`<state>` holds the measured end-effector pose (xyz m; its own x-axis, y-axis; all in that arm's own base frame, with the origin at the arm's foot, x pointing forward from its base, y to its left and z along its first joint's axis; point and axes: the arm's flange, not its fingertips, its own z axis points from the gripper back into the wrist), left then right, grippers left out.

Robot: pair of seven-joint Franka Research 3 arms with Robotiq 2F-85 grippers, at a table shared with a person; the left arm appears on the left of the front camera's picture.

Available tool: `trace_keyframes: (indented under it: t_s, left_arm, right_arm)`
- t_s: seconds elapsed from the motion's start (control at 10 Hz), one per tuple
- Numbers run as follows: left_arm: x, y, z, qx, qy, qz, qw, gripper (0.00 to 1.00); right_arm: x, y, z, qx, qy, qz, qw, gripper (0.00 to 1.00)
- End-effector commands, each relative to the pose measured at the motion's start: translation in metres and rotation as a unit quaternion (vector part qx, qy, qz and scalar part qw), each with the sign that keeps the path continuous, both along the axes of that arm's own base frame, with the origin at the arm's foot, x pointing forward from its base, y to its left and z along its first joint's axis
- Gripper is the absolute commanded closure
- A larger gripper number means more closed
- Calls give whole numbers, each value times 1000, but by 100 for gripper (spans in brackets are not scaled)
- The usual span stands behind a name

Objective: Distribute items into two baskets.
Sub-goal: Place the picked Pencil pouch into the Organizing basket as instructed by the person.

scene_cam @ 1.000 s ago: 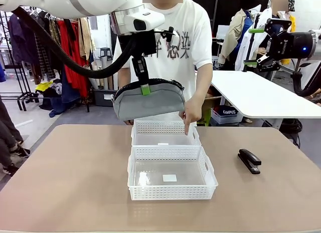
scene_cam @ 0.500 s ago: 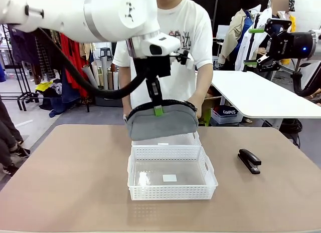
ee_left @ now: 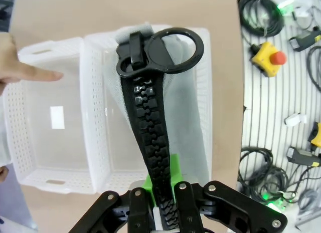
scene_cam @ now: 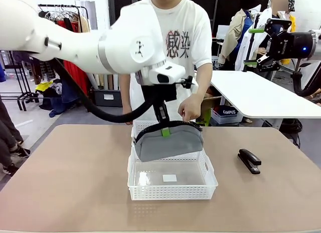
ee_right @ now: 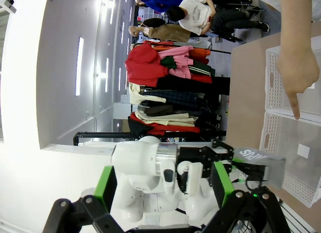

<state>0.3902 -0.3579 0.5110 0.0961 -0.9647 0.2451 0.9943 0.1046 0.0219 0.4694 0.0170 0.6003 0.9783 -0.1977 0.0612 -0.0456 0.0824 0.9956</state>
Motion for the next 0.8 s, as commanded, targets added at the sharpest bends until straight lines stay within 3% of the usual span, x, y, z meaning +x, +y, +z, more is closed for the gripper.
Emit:
trace_keyframes:
  t_s: [0.0,0.4,0.7]
  left_arm:
    - [2,-4,-19,8,-26,2,1000,100]
    - [15,-15,-69,45,-52,-44,997,100]
    - [13,-20,-99,54,-39,-59,996,100]
  right_arm:
    - [0,0,1,0,0,0,1000,0]
    - [0,0,1,0,0,0,1000,0]
    - [0,0,1,0,0,0,1000,0]
